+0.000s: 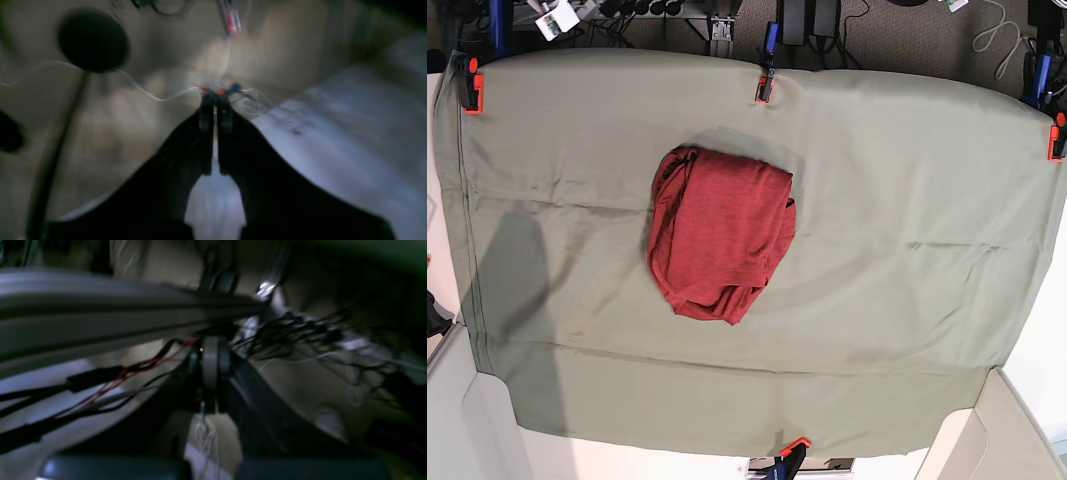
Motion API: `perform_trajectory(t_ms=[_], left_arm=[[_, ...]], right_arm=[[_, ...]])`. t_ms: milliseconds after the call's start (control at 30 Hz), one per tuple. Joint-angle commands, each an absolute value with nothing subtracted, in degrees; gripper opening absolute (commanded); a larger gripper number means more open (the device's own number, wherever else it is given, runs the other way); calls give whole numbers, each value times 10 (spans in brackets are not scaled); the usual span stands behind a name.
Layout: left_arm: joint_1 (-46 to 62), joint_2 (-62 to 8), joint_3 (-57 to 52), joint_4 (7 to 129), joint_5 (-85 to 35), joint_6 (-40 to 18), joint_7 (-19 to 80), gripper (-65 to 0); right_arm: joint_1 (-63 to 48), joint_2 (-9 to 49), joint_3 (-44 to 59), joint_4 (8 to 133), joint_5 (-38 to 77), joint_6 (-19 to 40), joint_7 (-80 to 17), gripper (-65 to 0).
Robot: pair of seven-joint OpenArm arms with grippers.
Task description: Fold the T-shirt properly
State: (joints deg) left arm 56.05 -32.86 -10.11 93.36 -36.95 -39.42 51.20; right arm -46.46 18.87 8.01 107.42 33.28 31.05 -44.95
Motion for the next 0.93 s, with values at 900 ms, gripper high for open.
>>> perform_trajectory(t_ms=[900], left_arm=[[92, -162, 366, 380, -241, -307, 525, -626]], right_arm=[[-198, 183, -151, 536, 191, 270, -516, -650]])
